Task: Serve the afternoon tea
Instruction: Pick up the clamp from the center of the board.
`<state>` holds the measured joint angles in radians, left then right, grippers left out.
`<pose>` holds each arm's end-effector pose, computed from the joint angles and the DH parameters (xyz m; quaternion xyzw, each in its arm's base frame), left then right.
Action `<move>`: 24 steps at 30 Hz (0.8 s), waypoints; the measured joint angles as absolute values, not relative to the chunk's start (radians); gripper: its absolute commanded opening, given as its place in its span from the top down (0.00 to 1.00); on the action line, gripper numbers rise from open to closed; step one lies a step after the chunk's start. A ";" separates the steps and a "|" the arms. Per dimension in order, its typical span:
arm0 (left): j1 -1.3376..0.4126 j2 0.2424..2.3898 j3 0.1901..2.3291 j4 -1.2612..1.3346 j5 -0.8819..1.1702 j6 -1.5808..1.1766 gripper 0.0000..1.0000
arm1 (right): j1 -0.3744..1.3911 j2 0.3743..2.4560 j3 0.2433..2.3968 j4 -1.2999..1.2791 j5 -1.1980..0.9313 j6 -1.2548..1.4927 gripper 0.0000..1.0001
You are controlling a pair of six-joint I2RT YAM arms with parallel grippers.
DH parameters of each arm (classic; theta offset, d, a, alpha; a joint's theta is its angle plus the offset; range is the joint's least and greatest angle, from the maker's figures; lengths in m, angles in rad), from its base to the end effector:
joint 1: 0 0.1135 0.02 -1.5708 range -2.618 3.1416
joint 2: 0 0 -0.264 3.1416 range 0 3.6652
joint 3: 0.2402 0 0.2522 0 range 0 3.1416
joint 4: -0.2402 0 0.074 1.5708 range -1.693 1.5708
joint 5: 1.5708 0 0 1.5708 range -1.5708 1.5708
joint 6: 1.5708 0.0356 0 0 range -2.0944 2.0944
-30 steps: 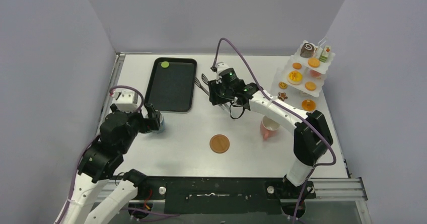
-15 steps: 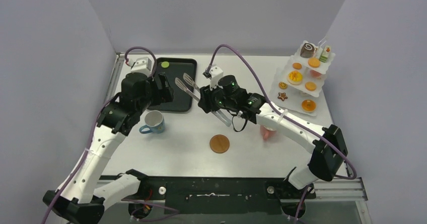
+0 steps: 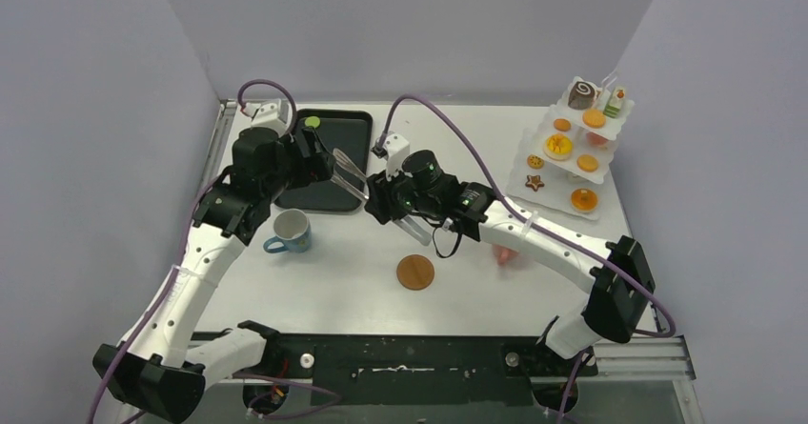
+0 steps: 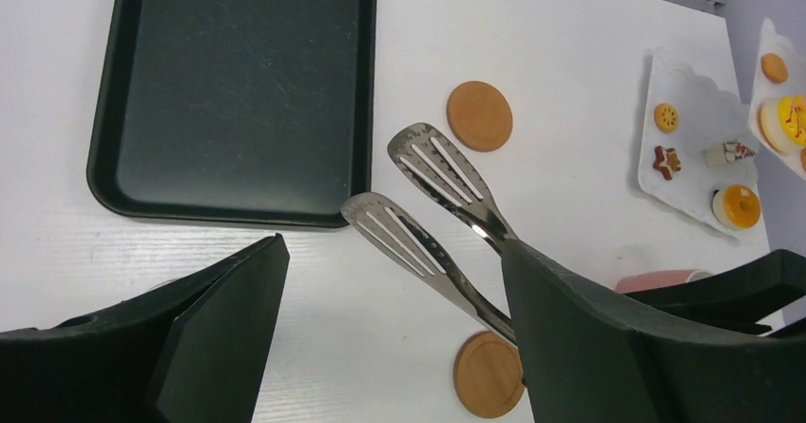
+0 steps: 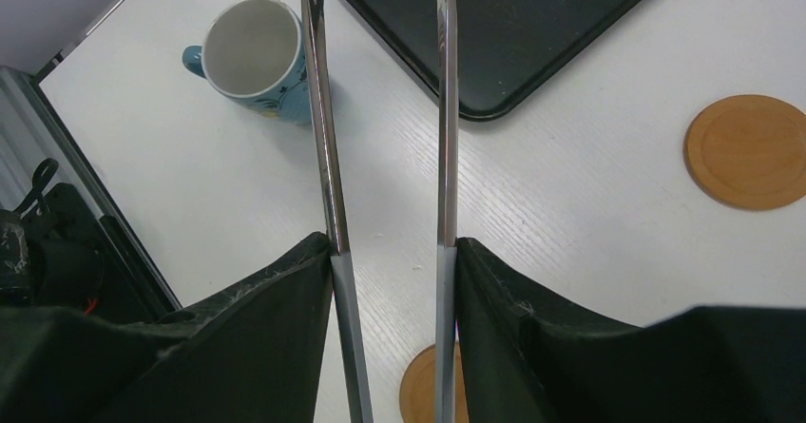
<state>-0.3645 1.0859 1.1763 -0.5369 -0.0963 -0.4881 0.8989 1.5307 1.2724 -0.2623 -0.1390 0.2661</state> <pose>0.2200 -0.0803 0.3817 -0.0778 0.8419 -0.1831 0.5016 0.2180 0.2820 0.3184 -0.3017 0.8095 0.3253 0.3846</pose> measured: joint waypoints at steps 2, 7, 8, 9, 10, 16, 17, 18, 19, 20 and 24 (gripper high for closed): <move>-0.352 1.095 1.174 -0.531 -0.089 -0.489 0.21 | 0.906 1.532 1.281 -0.263 -0.138 0.261 0.54; -0.337 1.135 1.174 -0.539 -0.078 -0.485 0.22 | 0.918 1.532 1.296 -0.262 -0.120 0.255 0.54; -0.337 1.143 1.174 -0.548 -0.081 -0.483 0.22 | 0.918 1.532 1.296 -0.262 -0.115 0.255 0.54; -0.337 1.150 1.174 -0.557 -0.084 -0.479 0.22 | 0.918 1.532 1.296 -0.262 -0.110 0.255 0.54; -0.337 1.156 1.174 -0.567 -0.089 -0.475 0.22 | 0.918 1.532 1.296 -0.263 -0.104 0.255 0.54; -0.337 1.161 1.174 -0.619 -0.124 -0.453 0.22 | 0.918 1.532 1.297 -0.261 -0.081 0.260 0.54; -0.337 1.161 1.174 -0.625 -0.129 -0.450 0.22 | 0.918 1.532 1.298 -0.261 -0.078 0.262 0.54; -0.337 1.161 1.174 -0.630 -0.133 -0.447 0.22 | 0.918 1.533 1.300 -0.261 -0.076 0.264 0.54; -0.336 1.161 1.174 -0.635 -0.137 -0.443 0.22 | 0.918 1.535 1.304 -0.260 -0.074 0.266 0.54; -0.334 1.161 1.173 -0.639 -0.140 -0.440 0.22 | 0.918 1.538 1.309 -0.259 -0.074 0.267 0.54; -0.325 1.161 1.172 -0.650 -0.150 -0.435 0.22 | 0.918 1.570 1.343 -0.254 -0.072 0.270 0.54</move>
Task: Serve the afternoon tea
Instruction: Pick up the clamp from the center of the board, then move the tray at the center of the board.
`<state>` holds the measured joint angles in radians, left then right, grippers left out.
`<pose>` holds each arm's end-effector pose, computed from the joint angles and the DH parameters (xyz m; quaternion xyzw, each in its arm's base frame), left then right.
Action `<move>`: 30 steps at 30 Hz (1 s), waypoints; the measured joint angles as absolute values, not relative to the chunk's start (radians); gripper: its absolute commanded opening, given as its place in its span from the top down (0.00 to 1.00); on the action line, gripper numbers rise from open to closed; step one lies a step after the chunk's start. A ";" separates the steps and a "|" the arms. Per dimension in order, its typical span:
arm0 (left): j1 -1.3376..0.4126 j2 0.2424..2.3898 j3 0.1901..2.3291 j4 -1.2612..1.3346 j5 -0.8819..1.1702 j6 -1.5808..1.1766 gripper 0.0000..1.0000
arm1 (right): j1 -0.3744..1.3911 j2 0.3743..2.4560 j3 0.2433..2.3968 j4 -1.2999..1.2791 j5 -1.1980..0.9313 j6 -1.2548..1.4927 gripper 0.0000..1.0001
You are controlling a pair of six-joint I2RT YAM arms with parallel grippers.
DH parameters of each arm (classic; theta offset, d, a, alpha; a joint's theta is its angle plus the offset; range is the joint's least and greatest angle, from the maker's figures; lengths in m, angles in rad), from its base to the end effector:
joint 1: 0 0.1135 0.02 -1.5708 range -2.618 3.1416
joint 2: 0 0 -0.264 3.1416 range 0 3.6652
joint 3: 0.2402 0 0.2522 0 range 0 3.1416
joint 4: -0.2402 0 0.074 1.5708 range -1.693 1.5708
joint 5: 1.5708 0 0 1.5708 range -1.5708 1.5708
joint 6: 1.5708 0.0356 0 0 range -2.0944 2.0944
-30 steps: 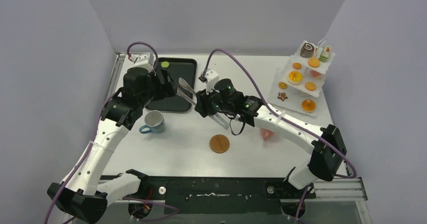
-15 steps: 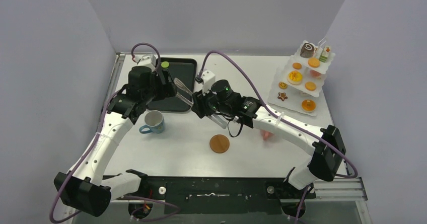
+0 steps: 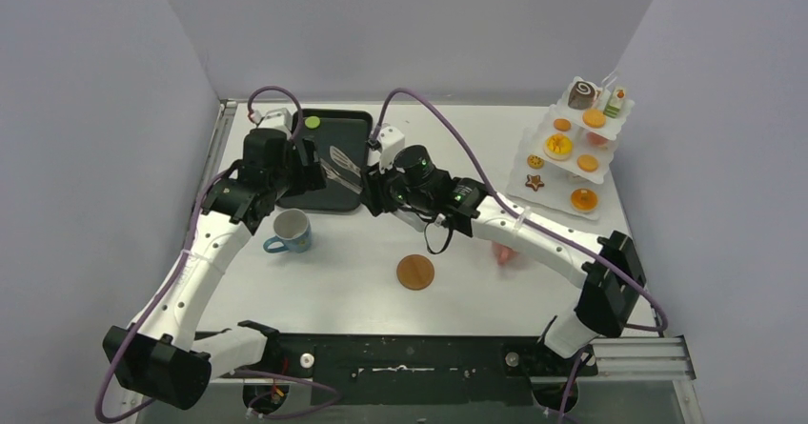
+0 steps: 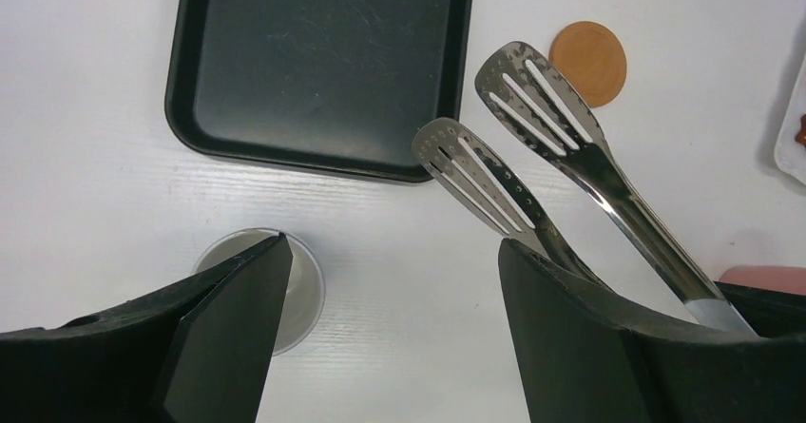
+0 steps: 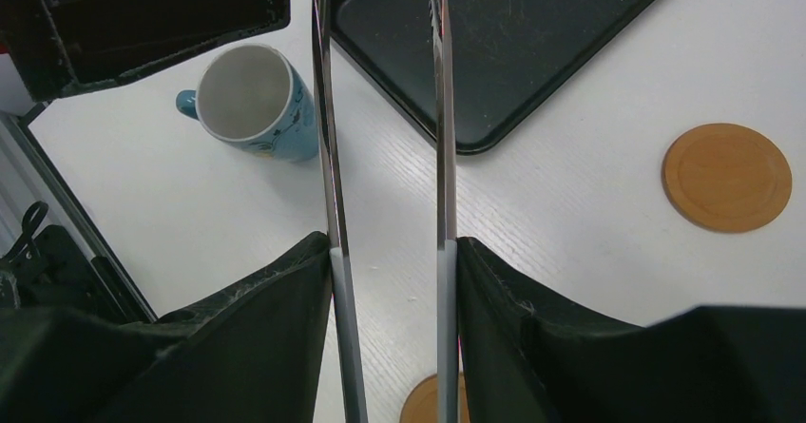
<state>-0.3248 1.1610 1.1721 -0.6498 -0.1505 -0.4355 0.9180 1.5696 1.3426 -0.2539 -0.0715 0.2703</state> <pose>0.2356 -0.0737 0.3533 -0.0830 0.8876 -0.1039 0.4410 0.2221 0.2946 0.3302 -0.2895 0.8043 0.3153 0.4122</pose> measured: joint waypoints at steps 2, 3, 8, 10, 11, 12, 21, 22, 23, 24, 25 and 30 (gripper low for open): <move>-0.321 1.161 1.172 -0.659 -0.158 -0.435 0.21 | 0.918 1.584 1.351 -0.252 -0.070 0.270 0.54; -0.321 1.159 1.172 -0.663 -0.161 -0.434 0.20 | 0.918 1.597 1.358 -0.254 -0.069 0.268 0.53; -0.318 1.105 1.172 -0.694 -0.184 -0.432 0.18 | 0.916 1.700 1.458 -0.289 -0.033 0.226 0.53; -0.318 1.047 1.168 -0.704 -0.191 -0.431 0.17 | 0.912 1.758 1.518 -0.302 -0.013 0.202 0.53; -0.318 1.014 1.162 -0.704 -0.193 -0.430 0.16 | 0.910 1.787 1.545 -0.307 -0.002 0.191 0.53; -0.318 0.974 1.152 -0.704 -0.196 -0.429 0.16 | 0.907 1.815 1.569 -0.312 0.007 0.180 0.53; -0.315 0.719 0.989 -0.713 -0.188 -0.408 0.03 | 0.859 2.119 1.879 -0.381 0.054 0.107 0.51; -0.314 0.709 0.972 -0.714 -0.183 -0.405 0.03 | 0.854 2.156 1.922 -0.393 0.057 0.099 0.51; -0.314 0.694 0.953 -0.714 -0.178 -0.403 0.03 | 0.850 2.189 1.965 -0.411 0.058 0.093 0.51; -0.314 0.680 0.933 -0.715 -0.174 -0.398 0.03 | 0.846 2.238 2.030 -0.430 0.064 0.083 0.51; -0.314 0.672 0.921 -0.715 -0.170 -0.393 0.03 | 0.842 2.269 2.067 -0.436 0.065 0.079 0.51; -0.314 0.621 0.882 -0.714 -0.168 -0.361 0.03 | 0.817 2.383 2.181 -0.461 0.075 0.060 0.52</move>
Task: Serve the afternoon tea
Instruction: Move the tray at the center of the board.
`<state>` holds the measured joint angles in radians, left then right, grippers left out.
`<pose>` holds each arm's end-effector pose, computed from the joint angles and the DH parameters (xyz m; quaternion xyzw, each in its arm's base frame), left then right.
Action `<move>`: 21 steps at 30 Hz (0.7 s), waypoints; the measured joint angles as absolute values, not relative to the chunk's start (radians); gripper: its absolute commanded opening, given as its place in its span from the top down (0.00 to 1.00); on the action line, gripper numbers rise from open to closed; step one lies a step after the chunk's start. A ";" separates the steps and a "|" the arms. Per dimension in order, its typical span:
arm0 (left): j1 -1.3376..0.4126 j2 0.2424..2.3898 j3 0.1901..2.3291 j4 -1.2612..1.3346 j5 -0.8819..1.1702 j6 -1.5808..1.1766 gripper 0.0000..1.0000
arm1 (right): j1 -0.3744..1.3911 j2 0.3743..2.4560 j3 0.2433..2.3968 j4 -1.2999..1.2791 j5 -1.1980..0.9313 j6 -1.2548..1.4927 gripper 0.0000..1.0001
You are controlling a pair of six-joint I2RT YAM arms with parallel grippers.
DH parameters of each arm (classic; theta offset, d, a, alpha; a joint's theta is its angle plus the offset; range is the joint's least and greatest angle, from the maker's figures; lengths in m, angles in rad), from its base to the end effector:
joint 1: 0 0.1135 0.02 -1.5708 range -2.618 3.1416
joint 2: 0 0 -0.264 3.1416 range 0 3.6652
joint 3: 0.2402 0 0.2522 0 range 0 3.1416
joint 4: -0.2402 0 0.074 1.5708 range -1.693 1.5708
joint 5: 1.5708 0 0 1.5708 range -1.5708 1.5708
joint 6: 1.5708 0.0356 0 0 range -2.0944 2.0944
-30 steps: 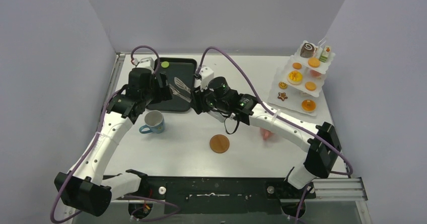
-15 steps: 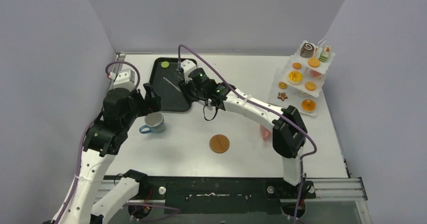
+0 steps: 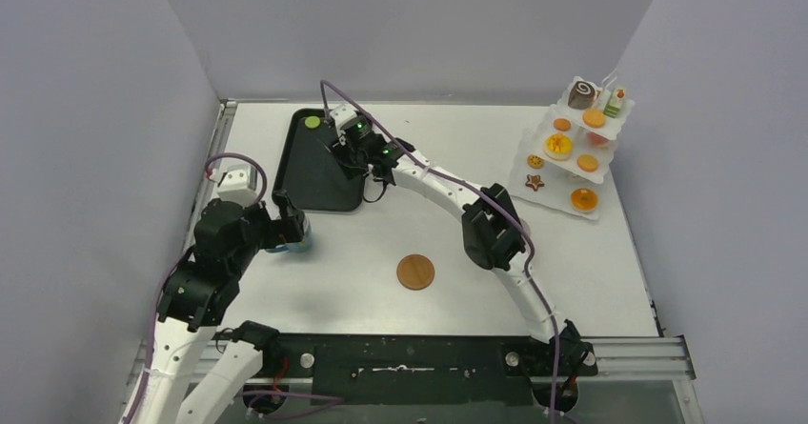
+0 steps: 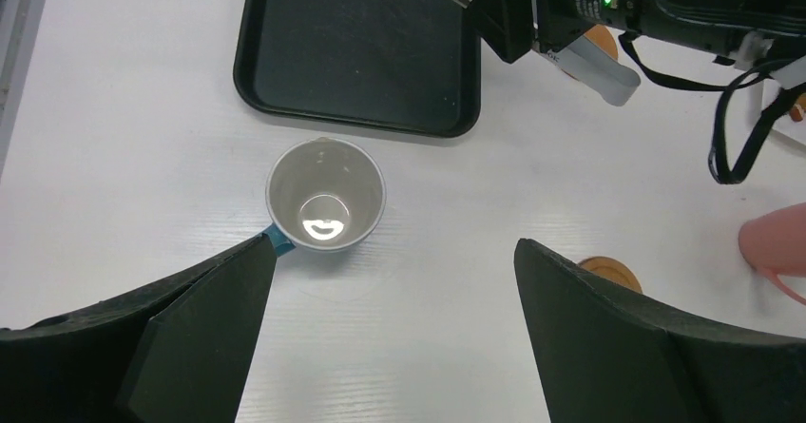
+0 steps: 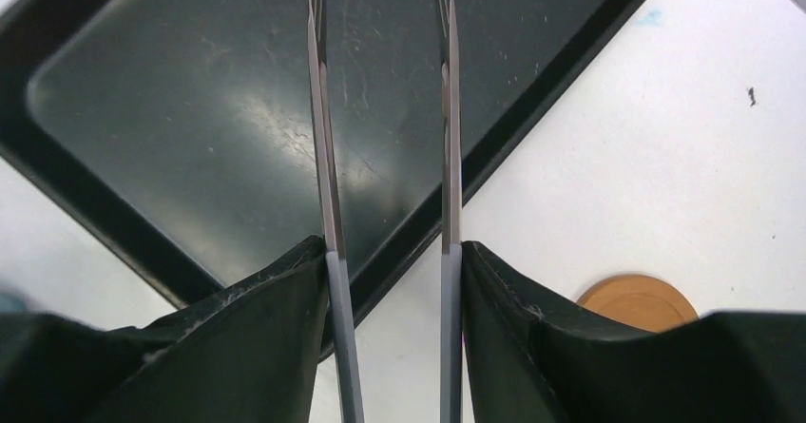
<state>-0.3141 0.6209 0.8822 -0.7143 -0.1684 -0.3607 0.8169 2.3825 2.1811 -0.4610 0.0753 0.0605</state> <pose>0.1203 -0.0328 0.3406 -0.0643 0.8436 -0.1076 0.5222 0.3783 0.3990 0.2376 -0.3162 0.8406 0.1556 0.4113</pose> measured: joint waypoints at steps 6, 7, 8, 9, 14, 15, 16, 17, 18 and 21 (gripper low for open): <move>-0.314 0.643 0.880 -0.711 -0.183 -0.346 0.03 | 0.797 2.460 2.223 -0.476 0.064 0.060 0.52; -0.314 0.658 0.881 -0.711 -0.191 -0.345 0.03 | 0.795 2.481 2.245 -0.481 0.062 0.060 0.52; -0.314 0.676 0.883 -0.710 -0.204 -0.345 0.04 | 0.792 2.492 2.258 -0.482 0.063 0.060 0.52; -0.312 0.697 0.888 -0.712 -0.215 -0.345 0.08 | 0.790 2.501 2.266 -0.481 0.062 0.060 0.52; -0.278 0.871 1.007 -0.707 -0.243 -0.345 0.20 | 0.774 2.491 2.239 -0.465 0.054 0.068 0.53; -0.265 0.904 1.031 -0.701 -0.243 -0.344 0.21 | 0.771 2.484 2.222 -0.458 0.051 0.072 0.53; -0.241 0.952 1.065 -0.691 -0.233 -0.344 0.23 | 0.768 2.477 2.205 -0.457 0.047 0.077 0.53; -0.218 0.982 1.083 -0.683 -0.228 -0.344 0.24 | 0.765 2.468 2.185 -0.456 0.043 0.084 0.53; -0.183 1.017 1.103 -0.674 -0.208 -0.348 0.25 | 0.762 2.456 2.160 -0.455 0.039 0.091 0.53; -0.066 1.105 1.140 -0.638 -0.150 -0.365 0.27 | 0.752 2.409 2.088 -0.455 0.027 0.099 0.54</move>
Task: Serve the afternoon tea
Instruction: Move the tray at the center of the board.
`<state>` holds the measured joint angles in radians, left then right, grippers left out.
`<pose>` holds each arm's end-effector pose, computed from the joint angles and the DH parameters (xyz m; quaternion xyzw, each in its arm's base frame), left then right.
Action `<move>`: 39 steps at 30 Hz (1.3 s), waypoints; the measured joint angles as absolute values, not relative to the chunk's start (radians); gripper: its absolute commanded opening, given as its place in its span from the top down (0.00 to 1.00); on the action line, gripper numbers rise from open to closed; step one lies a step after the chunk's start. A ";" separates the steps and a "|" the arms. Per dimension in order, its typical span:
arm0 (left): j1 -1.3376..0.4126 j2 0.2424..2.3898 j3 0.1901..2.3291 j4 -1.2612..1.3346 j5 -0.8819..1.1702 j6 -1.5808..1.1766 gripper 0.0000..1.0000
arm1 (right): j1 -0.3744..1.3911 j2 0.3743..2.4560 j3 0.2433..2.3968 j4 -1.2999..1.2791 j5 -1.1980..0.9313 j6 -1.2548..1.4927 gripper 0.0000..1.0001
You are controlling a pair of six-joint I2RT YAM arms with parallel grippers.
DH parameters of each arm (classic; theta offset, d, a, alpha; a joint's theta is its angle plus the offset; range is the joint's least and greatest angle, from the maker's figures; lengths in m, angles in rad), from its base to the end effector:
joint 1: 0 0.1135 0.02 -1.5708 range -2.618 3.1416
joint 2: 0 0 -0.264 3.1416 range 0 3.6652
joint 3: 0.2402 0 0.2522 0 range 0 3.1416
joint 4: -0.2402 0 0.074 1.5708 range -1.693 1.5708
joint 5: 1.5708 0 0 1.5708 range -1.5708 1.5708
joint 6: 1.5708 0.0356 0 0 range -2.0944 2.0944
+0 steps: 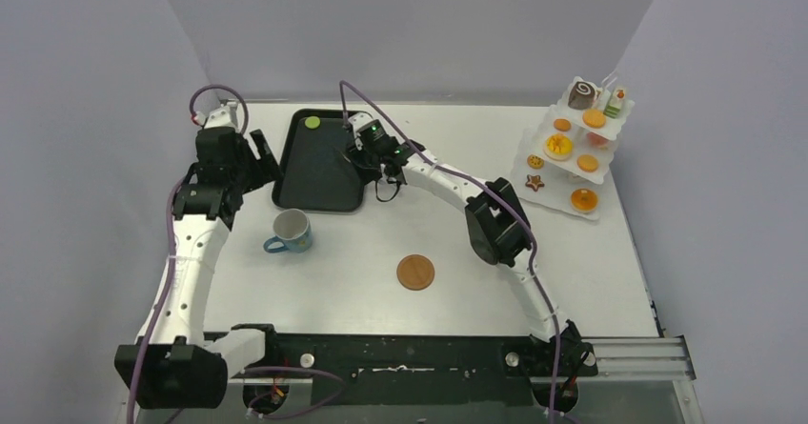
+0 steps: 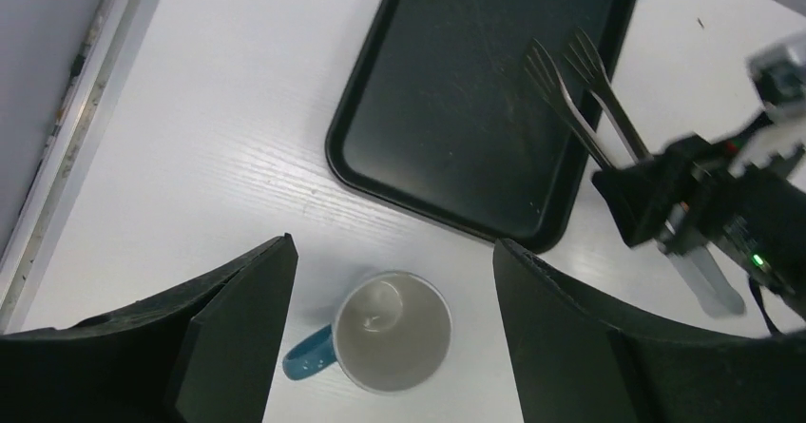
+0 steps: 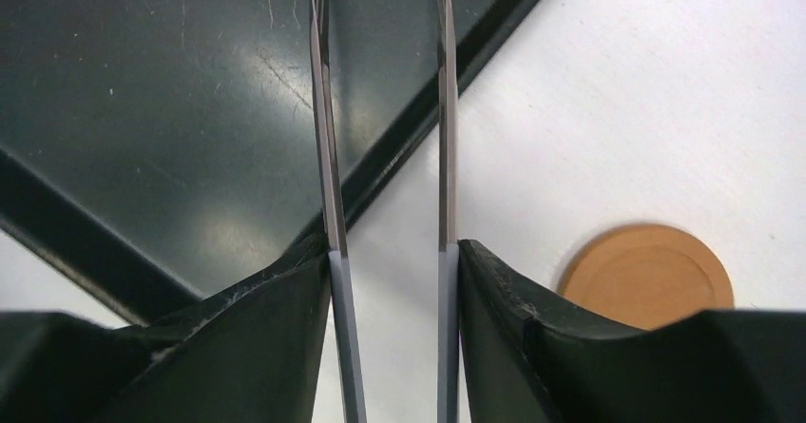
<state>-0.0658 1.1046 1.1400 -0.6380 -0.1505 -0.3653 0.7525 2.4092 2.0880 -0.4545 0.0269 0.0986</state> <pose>0.2338 -0.0101 0.3561 -0.1663 0.8675 -0.0343 0.4676 0.3992 0.3724 0.1929 -0.2911 0.8748 0.1485 0.3577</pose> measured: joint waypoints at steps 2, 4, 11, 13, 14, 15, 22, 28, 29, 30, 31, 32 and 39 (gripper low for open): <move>0.001 1.147 1.144 -0.608 -0.124 -0.376 0.27 | 0.746 2.369 2.047 -0.456 0.017 0.104 0.54; 0.050 1.191 1.144 -0.572 -0.113 -0.382 0.28 | 0.744 2.325 2.011 -0.455 0.012 0.110 0.54; 0.095 1.304 1.144 -0.463 -0.077 -0.389 0.34 | 0.733 2.176 1.935 -0.420 -0.016 0.126 0.54; 0.105 1.317 1.141 -0.431 -0.065 -0.398 0.35 | 0.731 2.153 1.925 -0.410 -0.016 0.128 0.55; 0.108 1.319 1.137 -0.412 -0.062 -0.400 0.35 | 0.727 2.146 1.918 -0.404 -0.016 0.129 0.55; 0.110 1.320 1.131 -0.393 -0.061 -0.403 0.35 | 0.725 2.140 1.910 -0.398 -0.016 0.130 0.55; 0.113 1.363 1.090 -0.270 -0.060 -0.361 0.38 | 0.707 2.124 1.816 -0.393 -0.035 0.146 0.55; 0.114 1.551 1.138 -0.249 -0.047 -0.257 0.38 | 0.698 2.101 1.786 -0.401 -0.051 0.152 0.55; 0.115 1.584 1.155 -0.254 -0.047 -0.242 0.39 | 0.698 2.093 1.780 -0.398 -0.056 0.157 0.55; 0.117 1.623 1.177 -0.262 -0.045 -0.222 0.39 | 0.698 2.082 1.770 -0.394 -0.062 0.164 0.55; 0.120 1.660 1.198 -0.266 -0.044 -0.205 0.40 | 0.698 2.069 1.761 -0.392 -0.069 0.170 0.55; 0.125 1.692 1.214 -0.267 -0.042 -0.192 0.40 | 0.698 2.057 1.752 -0.388 -0.076 0.174 0.55; 0.146 1.821 1.250 -0.249 0.015 -0.132 0.46 | 0.698 2.019 1.705 -0.354 -0.120 0.222 0.55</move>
<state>0.1459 1.8206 1.2499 -0.2493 0.0147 -0.1318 0.6983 2.0193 1.7050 -0.3542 -0.1196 0.2218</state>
